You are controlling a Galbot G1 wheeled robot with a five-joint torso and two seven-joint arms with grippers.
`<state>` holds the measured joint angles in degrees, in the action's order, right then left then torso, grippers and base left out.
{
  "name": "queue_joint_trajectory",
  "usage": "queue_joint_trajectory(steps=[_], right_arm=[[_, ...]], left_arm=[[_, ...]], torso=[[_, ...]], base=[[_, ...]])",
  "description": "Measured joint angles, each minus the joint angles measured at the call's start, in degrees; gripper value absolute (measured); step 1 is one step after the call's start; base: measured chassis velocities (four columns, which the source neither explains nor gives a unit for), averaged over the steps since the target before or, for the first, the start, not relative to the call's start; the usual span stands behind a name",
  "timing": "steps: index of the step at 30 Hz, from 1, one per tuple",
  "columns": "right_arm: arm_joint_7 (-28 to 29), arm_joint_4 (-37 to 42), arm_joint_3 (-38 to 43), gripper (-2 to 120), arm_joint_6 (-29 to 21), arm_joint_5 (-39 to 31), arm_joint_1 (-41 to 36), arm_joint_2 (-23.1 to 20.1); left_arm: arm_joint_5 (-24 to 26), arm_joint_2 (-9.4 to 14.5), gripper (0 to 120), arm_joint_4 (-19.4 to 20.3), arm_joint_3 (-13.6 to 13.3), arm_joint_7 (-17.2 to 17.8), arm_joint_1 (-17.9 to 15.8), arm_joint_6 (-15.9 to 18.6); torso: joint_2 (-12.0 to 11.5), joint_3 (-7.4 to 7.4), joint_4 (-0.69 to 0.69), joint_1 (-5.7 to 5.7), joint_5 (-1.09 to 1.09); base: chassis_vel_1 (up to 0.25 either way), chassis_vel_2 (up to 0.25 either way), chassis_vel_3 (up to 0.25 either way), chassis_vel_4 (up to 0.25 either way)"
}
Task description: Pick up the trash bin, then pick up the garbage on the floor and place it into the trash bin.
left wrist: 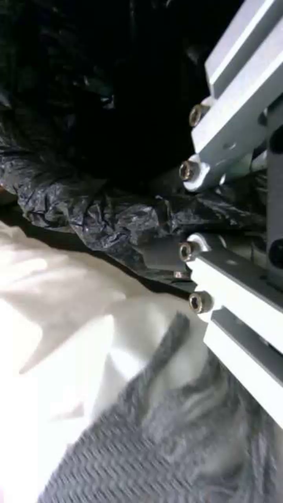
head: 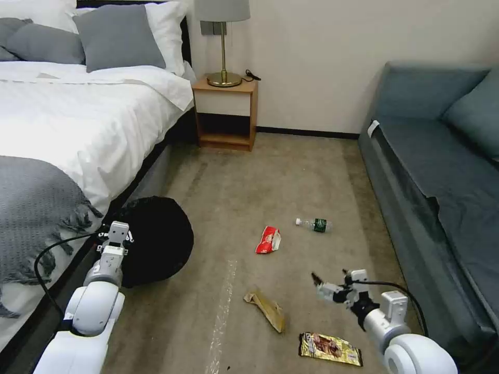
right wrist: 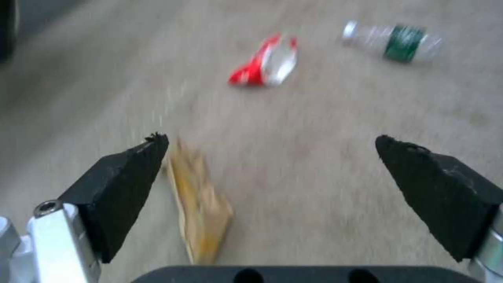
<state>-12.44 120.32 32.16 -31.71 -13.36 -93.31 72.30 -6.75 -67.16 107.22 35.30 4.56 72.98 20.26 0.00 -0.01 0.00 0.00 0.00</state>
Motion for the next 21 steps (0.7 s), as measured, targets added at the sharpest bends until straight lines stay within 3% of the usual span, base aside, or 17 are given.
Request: queue_joint_trajectory(steps=[9,21], right_arm=[[-2.9,-8.4,-4.7,100,1.1,9.7,-0.9,-1.4],[-3.2,-15.7,-5.7,100,3.5,14.7,0.5,-0.2]], left_arm=[[-0.4,-0.5,4,-0.4,-1.0,-0.2,-0.1,-0.3],[-0.6,-0.4,4,0.0,-1.7,-0.2,-0.1,-0.3]], torso=[[0.0,0.0,0.0,0.0,0.0],[0.0,0.01,0.0,0.0,0.0]], base=[[0.0,0.0,0.0,0.0],[0.0,0.0,0.0,0.0]])
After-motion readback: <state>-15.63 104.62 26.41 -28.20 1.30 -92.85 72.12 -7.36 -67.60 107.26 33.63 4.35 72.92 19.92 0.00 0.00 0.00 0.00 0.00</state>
